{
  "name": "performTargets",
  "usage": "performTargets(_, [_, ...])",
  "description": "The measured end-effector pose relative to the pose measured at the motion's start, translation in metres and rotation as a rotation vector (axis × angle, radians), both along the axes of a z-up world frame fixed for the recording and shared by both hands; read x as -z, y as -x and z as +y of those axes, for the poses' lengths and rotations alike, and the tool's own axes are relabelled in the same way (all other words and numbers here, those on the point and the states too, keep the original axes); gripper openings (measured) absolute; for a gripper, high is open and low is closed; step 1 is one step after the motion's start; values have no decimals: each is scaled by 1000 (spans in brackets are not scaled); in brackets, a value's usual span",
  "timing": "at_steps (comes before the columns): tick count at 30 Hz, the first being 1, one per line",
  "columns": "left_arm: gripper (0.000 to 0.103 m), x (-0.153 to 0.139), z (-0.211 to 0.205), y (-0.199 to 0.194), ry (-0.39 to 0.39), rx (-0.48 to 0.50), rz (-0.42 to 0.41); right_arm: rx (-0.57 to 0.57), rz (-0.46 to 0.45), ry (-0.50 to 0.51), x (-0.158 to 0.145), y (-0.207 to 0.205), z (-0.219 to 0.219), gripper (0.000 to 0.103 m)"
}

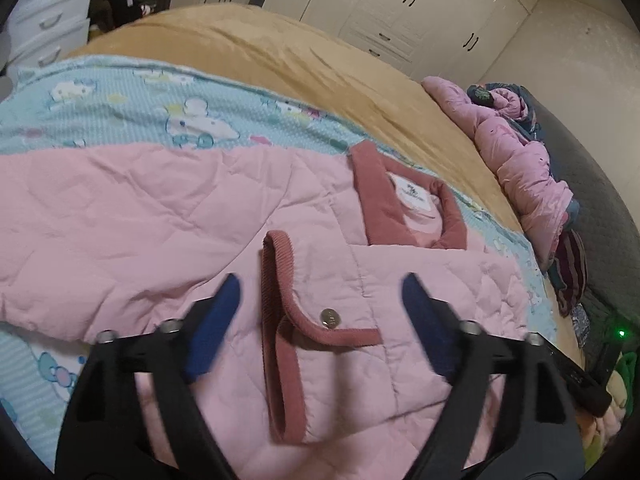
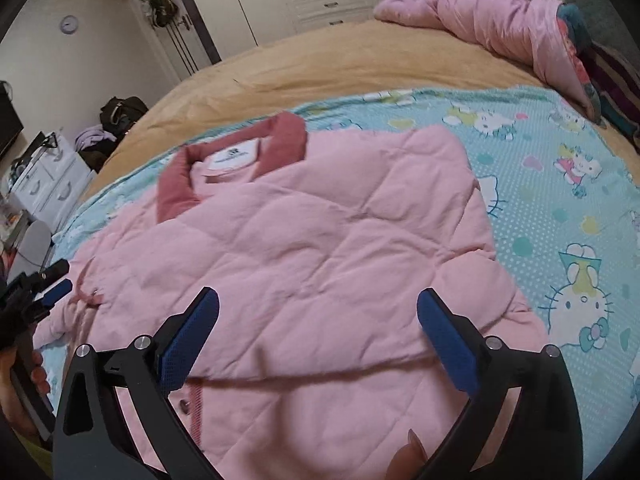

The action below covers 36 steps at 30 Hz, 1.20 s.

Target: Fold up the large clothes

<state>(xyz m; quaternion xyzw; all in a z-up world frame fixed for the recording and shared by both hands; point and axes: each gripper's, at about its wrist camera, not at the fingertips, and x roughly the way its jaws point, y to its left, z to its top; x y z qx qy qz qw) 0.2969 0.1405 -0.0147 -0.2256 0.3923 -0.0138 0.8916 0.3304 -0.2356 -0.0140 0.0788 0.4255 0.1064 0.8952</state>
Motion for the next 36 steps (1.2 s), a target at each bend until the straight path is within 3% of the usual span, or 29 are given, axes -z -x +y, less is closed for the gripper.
performTargets(2, [94, -7, -2, 5, -12, 0, -8, -4, -17, 2, -6, 7, 3, 99])
performTargets(8, [94, -19, -7, 19, -72, -8, 5, -21, -57, -9, -26, 27, 13, 99])
performTargets(15, [94, -24, 4, 40, -69, -32, 5, -64, -91, -12, -45, 42, 38, 99])
performTargets(27, [94, -45, 48, 77, -124, -131, -56, -152, -136, -3, -71, 56, 96, 99])
performTargets(36, [94, -45, 87, 103, -106, -205, -59, -209, -159, -13, -83, 64, 145, 99])
